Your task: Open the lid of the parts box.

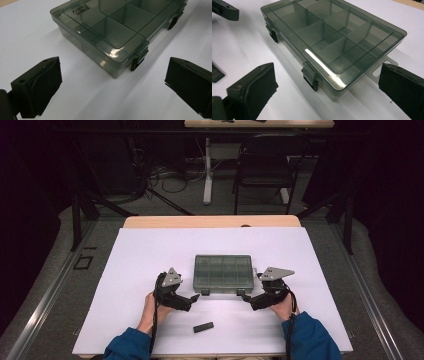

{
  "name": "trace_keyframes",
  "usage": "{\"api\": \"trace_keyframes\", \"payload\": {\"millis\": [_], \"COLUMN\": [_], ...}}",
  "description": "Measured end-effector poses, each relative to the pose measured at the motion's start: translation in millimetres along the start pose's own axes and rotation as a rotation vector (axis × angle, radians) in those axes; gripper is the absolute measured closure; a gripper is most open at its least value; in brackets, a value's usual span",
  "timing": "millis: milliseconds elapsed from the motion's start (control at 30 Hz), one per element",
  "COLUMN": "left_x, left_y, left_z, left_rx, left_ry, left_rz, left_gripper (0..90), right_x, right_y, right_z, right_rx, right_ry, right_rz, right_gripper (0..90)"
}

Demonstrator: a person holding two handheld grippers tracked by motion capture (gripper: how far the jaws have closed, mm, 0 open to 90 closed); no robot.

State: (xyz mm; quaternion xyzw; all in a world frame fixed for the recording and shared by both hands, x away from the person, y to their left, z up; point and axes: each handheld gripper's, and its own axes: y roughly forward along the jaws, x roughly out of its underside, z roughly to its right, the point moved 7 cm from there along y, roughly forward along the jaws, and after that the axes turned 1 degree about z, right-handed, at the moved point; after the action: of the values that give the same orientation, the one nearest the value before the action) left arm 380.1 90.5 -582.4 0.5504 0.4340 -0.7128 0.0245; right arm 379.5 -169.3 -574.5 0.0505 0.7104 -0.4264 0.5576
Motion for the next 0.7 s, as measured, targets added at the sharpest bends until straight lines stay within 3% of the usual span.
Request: {"api": "trace_keyframes", "payload": {"millis": [700], "left_x": [-1.4], "left_y": [17.0], "left_z": [2.6], "left_rx": [0.000], "left_ry": [0.007], "left_rz": [-0.048], "left_gripper": [10.4], "right_x": [6.7], "right_y": [7.0], "right_z": [5.3], "right_rx": [0.029], "right_ry": [0.007], "right_rz": [-0.054], "right_gripper": [13.2]}}
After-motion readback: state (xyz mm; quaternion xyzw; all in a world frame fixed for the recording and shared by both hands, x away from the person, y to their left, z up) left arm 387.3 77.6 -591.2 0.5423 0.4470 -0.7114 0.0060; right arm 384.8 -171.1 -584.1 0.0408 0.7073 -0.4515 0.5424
